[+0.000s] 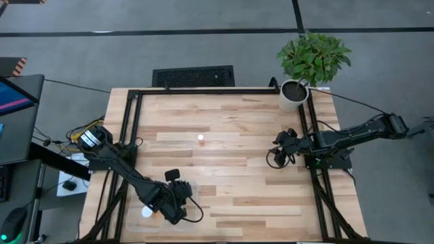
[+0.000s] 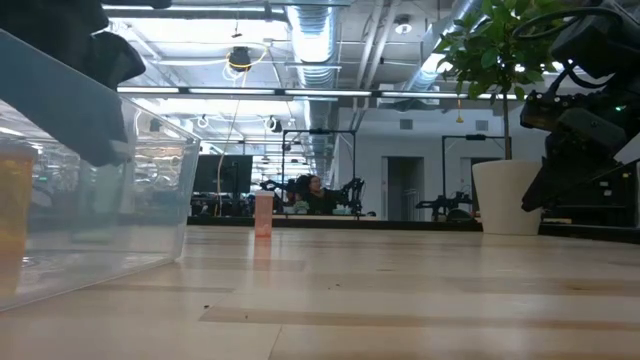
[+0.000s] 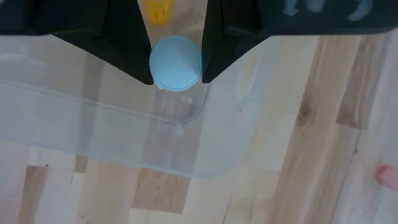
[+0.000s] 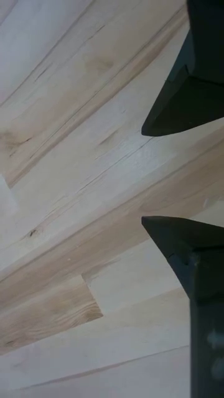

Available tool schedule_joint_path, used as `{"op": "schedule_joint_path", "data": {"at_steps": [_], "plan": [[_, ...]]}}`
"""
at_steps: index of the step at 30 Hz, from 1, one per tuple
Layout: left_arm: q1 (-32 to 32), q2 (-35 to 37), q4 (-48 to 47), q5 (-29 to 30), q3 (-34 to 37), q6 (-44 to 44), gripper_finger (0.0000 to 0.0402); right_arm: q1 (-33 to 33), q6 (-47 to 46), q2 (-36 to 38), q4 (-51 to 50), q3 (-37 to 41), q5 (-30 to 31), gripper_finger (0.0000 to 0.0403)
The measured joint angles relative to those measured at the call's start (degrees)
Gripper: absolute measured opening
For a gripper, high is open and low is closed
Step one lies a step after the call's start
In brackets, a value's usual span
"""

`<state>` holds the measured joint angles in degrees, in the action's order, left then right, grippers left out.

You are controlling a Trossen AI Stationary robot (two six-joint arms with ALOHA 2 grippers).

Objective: Pick and place medicine bottles into bin by pill shape (circle, oval)
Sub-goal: Put the blue pill bottle into the right transparent bin

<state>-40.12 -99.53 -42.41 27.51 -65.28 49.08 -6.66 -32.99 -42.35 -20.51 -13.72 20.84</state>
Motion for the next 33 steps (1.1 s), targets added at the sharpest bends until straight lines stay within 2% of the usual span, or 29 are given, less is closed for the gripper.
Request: {"op": "schedule_joint_path", "data": {"at_steps": [20,33], "plan": [[0.00,0.00,-0.07,-0.28,-0.02,-2.18,0.0118,0.00,-0.02,0.00,0.00,0.00,0.00,0.0234],[1.32,0.00,-0.07,-0.04,-0.04,-2.90,0.0164,0.00,-0.04,0.00,-0.01,0.00,0.00,0.0234]]}}
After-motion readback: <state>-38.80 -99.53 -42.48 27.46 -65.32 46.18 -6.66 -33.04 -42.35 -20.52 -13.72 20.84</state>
